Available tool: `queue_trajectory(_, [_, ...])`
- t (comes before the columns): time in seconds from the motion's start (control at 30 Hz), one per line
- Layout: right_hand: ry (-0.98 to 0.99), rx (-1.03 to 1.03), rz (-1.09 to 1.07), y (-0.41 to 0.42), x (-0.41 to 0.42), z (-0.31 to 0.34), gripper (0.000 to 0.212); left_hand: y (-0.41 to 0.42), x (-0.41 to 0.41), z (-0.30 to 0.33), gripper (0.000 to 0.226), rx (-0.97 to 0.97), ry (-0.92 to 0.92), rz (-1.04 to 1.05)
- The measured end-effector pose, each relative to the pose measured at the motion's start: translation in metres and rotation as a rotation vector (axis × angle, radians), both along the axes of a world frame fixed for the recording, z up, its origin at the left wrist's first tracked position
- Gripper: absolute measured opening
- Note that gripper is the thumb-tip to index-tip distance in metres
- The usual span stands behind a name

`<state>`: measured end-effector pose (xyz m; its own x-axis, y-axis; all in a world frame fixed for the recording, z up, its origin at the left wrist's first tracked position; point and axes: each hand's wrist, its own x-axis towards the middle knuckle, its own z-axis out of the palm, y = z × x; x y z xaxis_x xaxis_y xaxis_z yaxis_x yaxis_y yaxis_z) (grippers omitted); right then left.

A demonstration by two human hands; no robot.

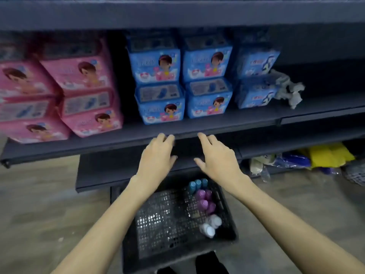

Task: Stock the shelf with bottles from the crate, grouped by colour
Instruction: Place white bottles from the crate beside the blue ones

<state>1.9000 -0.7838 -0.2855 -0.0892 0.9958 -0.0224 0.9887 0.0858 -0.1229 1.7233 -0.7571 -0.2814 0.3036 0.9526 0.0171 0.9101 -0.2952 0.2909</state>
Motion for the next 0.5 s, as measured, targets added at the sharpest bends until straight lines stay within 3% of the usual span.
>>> queue_trajectory(0.23, [-0.072, -0.299, -0.017, -0.020, 0.035, -0.143, 0.060, -0.040, 0.023, -0.145, 0.049, -0.289, 0.047, 0.004])
queue_trajectory(0.5, [-0.003, -0.700, -0.133, -0.076, 0.068, -0.293, 0.053, -0.086, 0.064, -0.294, 0.055, -0.656, 0.129, -0.165])
